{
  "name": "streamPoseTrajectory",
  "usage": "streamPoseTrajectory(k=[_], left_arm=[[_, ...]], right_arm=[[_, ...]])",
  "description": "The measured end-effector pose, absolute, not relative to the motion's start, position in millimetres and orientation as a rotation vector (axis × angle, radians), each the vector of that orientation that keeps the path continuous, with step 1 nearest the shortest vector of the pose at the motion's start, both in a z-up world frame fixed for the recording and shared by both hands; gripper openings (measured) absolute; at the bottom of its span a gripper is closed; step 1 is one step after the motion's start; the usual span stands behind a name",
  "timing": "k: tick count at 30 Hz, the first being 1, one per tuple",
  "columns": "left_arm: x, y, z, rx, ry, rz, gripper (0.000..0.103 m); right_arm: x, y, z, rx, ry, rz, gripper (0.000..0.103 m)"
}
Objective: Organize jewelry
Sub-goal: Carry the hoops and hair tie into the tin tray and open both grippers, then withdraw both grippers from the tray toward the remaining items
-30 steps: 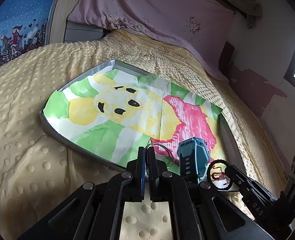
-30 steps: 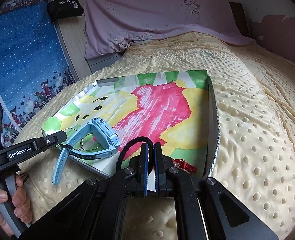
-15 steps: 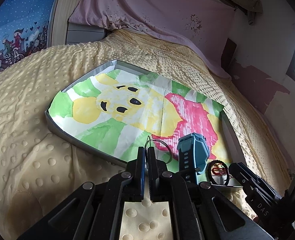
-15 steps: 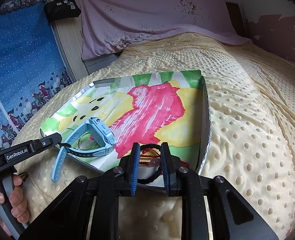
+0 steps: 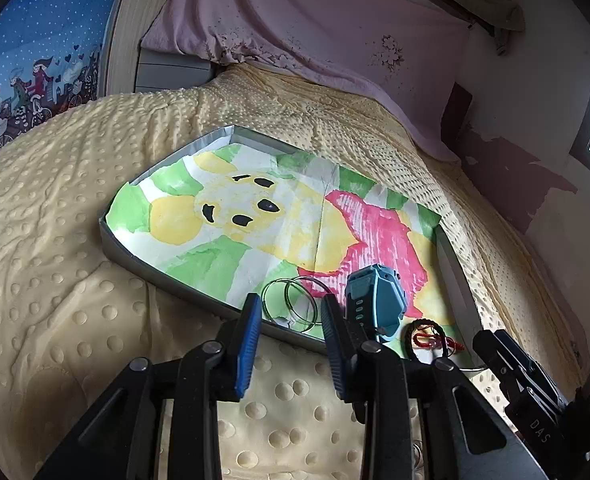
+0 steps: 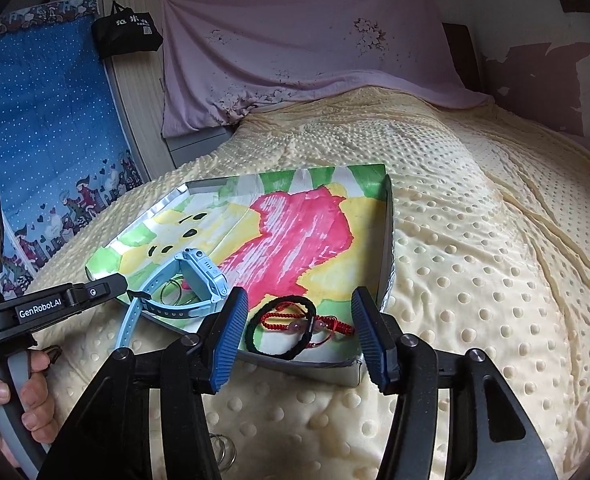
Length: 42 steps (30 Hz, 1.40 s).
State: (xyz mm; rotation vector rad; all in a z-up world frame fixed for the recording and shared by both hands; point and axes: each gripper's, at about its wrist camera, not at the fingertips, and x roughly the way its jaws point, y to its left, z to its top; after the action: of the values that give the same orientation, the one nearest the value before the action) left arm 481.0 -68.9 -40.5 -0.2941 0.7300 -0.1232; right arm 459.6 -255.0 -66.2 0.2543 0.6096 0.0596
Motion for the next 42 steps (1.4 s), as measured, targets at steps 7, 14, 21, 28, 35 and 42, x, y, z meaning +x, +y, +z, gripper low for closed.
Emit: streamPoseTrajectory(k=[7, 14, 21, 28, 35, 42], left_arm=[[459, -69, -32, -0.281, 0.678, -0.082, 0.074], [424, -76, -22, -0.233, 0.602, -0.055, 0.095], [379, -79, -18, -0.167, 0.537, -0.026, 0.101], [343, -77, -10, -0.153, 0.489, -0.012, 0.101], [316, -72, 1, -0.140, 0.462, -0.003, 0.101], [289, -55, 5, -0.090, 0.455, 0.015, 0.101]], right_arm=[[439, -261, -56, 0.252, 0.557, 0.056, 0.075], [410, -267, -44, 0.244, 0.500, 0.056, 0.091], [371, -275, -35, 0.234, 0.447, 0.056, 0.096], [334, -277, -24, 0.204, 0.405, 0.056, 0.096], [306, -271, -19, 0.205, 0.401, 0.069, 0.096], [283, -267, -18, 0.202, 0.406, 0.089, 0.096]])
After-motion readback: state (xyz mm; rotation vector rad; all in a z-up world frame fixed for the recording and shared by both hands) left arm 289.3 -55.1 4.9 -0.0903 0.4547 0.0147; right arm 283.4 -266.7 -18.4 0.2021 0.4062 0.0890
